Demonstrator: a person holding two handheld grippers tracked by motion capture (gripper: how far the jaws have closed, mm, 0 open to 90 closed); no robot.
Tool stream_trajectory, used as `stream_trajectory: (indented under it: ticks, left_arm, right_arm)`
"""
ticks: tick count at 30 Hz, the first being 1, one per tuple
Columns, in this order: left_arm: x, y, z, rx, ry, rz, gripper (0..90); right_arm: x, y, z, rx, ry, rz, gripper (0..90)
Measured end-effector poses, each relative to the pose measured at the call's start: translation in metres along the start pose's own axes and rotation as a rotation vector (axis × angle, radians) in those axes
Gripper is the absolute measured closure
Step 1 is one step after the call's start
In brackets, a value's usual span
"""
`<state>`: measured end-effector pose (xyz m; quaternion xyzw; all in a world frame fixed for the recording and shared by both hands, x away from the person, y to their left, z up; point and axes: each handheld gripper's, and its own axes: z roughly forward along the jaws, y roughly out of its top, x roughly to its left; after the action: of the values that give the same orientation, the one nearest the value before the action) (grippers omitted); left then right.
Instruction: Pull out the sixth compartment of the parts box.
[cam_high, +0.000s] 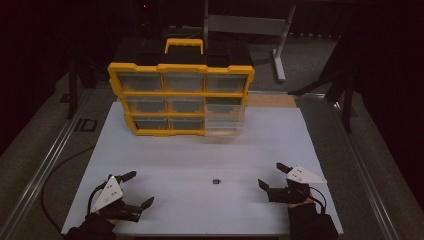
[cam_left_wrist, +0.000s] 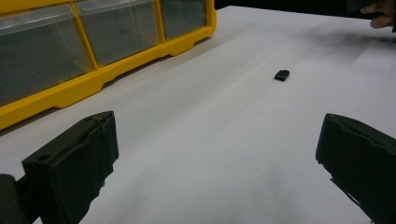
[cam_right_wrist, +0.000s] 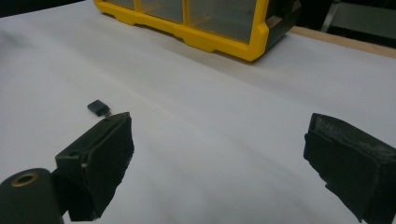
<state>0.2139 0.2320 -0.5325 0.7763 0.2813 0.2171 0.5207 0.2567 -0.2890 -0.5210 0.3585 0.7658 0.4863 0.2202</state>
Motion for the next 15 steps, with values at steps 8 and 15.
stream_trajectory:
  ticks: [8,15]
  left_arm:
    - [0.0001,0.0001,0.0002,0.003,0.001,0.005,0.4]
    - [0.0001,0.0001,0.0,0.004,0.004,0.005,0.4]
  right_arm:
    - [0.0086,0.0011,0.0044,-0.01,-0.004,-0.024,8.1]
    - [0.0096,0.0021,0.0034,-0.008,-0.006,-0.032,8.1]
